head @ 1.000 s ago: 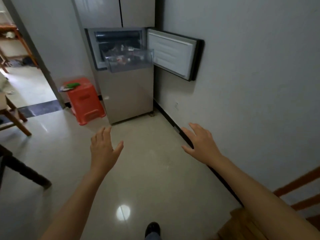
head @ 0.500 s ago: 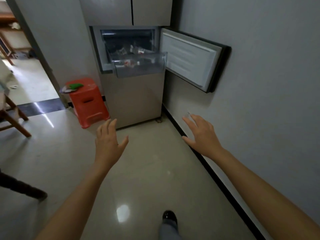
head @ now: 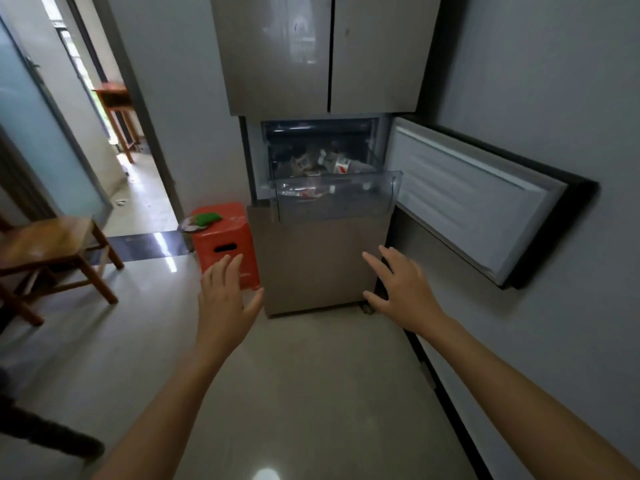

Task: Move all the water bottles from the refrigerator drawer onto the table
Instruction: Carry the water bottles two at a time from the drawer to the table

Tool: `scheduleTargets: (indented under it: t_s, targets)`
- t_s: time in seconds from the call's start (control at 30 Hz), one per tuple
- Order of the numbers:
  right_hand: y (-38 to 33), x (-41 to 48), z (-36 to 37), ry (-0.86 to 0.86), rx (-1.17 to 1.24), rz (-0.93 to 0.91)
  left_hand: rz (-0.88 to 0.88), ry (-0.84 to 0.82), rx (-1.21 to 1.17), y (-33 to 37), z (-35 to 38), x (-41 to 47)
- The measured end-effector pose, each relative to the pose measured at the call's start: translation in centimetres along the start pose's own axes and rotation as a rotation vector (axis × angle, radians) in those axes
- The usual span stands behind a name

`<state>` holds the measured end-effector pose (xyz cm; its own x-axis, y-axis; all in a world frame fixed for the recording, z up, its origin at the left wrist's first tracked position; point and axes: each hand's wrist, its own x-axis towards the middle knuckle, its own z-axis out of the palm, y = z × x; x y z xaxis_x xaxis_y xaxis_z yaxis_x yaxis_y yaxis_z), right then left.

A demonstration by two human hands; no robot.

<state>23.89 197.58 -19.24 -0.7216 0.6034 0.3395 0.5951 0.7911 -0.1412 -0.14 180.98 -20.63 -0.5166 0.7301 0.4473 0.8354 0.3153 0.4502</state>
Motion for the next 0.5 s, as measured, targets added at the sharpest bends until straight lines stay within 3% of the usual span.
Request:
scheduleTargets:
  t_s: [0.3,0.5]
  targets:
    - [5.2,8.6,4.5,-0.136,0.066,-0.018,-0.167,-0.033,0.073,-2.8,5.4,6.4]
    - [8.8,15.9,7.4,-0.181,0.070,0.008,-0.185,-0.027,0.056,-5.2,10.3,13.2]
